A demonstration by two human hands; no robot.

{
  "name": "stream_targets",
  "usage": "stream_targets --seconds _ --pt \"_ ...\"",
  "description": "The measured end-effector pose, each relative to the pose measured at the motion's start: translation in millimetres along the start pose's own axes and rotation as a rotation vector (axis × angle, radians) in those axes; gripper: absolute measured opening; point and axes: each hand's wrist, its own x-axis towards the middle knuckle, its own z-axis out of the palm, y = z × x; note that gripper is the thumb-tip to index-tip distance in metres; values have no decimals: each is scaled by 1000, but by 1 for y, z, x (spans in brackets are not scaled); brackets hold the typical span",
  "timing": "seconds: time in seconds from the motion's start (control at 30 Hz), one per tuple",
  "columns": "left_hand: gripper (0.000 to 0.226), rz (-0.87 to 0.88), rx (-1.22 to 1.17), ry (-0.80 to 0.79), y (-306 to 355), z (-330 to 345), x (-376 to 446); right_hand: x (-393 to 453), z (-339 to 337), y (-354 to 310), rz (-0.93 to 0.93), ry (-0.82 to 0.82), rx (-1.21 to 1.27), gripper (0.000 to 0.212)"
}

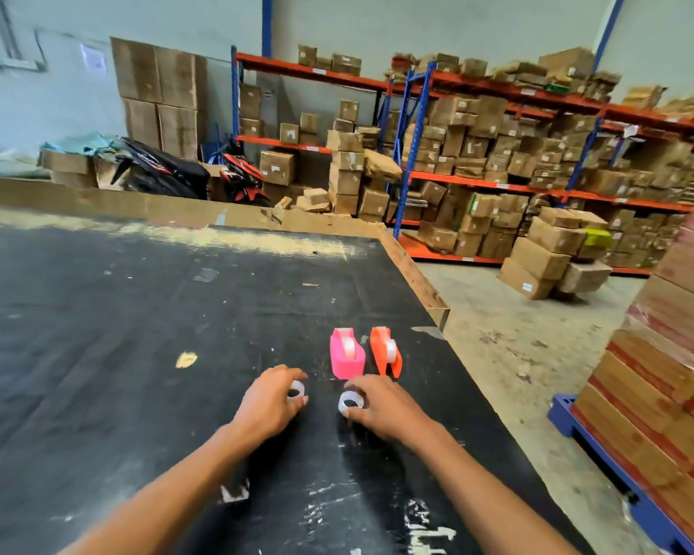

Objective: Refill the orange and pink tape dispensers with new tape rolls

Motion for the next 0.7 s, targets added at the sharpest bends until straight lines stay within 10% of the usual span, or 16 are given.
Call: stream_targets --seconds 0.7 --pt "54 -29 1 31 -21 -29 15 48 5 -32 -86 122 -250 31"
